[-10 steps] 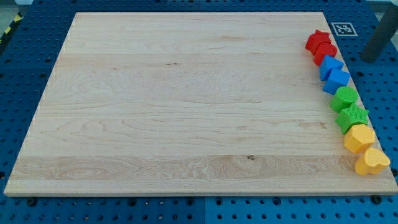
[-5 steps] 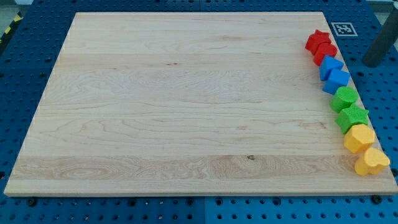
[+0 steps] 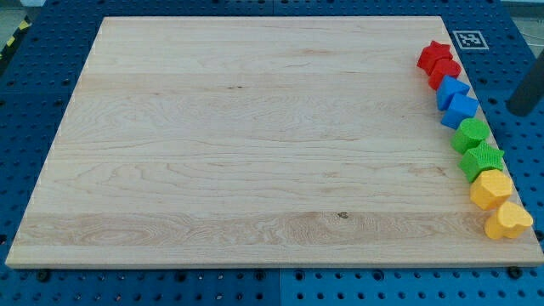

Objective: Separate the green star from the group of blocks

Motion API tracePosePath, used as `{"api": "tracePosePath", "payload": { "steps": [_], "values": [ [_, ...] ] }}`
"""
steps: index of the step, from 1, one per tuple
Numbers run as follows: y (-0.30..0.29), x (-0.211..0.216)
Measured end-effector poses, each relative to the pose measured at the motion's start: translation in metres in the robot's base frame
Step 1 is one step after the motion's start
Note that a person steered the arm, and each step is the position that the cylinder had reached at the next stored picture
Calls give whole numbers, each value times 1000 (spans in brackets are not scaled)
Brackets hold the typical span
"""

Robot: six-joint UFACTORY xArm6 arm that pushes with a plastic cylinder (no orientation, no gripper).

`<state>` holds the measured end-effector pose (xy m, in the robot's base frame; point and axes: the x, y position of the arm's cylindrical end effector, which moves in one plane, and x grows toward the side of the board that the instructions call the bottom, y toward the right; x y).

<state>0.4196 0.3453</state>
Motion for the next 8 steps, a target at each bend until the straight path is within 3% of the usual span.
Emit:
{"api": "tracePosePath", "payload": {
  "steps": [3,8],
  "values": [
    [0,74],
    [-37,85]
  ]
}}
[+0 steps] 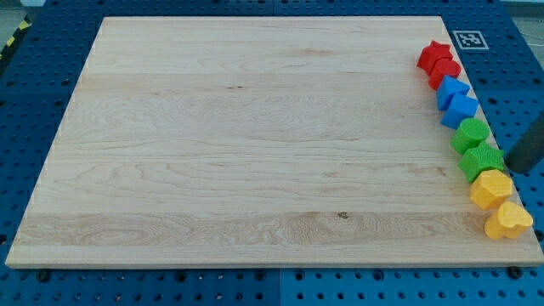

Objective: Separate the green star from the group of blocks

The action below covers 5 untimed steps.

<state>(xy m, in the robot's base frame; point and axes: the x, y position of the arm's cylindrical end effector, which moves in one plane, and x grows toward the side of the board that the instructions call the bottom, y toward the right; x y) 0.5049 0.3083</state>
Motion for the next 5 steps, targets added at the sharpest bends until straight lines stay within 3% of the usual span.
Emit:
{"api": "tracePosePath", "payload": {
  "steps": [5],
  "values": [
    [-138,0]
  ]
}}
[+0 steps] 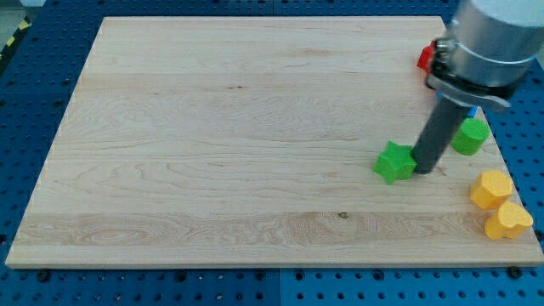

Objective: Separate the green star from the group of blocks

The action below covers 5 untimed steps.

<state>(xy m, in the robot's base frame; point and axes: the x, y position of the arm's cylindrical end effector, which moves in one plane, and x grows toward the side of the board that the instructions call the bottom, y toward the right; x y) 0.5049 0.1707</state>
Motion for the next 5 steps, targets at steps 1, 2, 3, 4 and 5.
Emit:
{"api": "tracePosePath", "payload": {
  "steps": [1,2,3,4,5],
  "values": [
    [-17,0],
    [-17,4],
    [-31,11],
    [-62,11],
    [-85,-6]
  ]
}}
